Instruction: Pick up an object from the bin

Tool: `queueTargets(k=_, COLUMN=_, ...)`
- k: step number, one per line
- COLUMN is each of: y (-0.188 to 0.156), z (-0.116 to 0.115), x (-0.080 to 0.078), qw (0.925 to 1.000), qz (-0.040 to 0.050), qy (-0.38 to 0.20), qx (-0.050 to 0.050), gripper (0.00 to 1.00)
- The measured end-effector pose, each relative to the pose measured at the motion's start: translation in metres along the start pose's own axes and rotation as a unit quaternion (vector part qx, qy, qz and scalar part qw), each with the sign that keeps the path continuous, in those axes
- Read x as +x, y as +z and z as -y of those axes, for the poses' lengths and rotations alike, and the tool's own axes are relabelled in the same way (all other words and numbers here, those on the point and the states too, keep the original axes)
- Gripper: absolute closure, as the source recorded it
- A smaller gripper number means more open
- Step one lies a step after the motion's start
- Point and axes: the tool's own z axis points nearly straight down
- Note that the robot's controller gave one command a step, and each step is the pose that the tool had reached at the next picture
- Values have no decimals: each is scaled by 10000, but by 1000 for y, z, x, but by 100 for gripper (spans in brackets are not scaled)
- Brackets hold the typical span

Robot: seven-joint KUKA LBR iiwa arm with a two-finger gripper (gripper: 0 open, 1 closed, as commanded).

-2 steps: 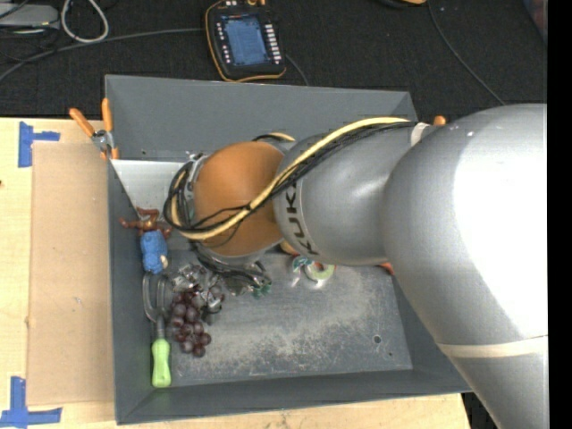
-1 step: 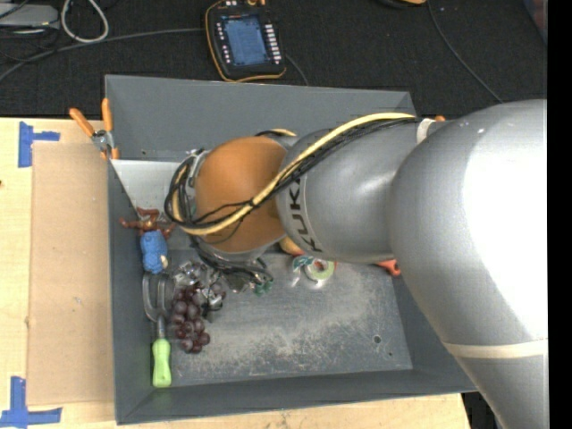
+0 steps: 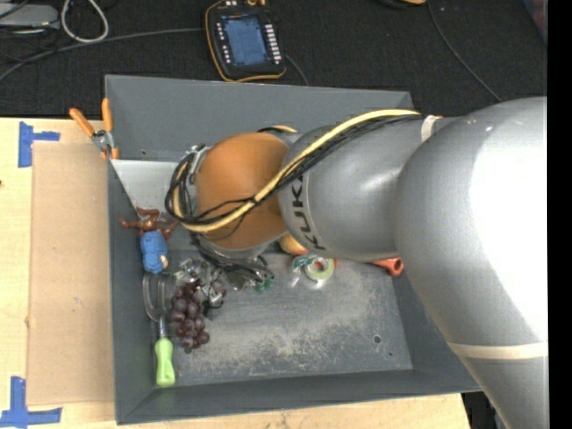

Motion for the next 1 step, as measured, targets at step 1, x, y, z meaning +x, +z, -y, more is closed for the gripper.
queueTargets(k=1, y=-15, z=-1, x=1, qw=10000, qz=-21, qy=6, qx=-7, gripper=100)
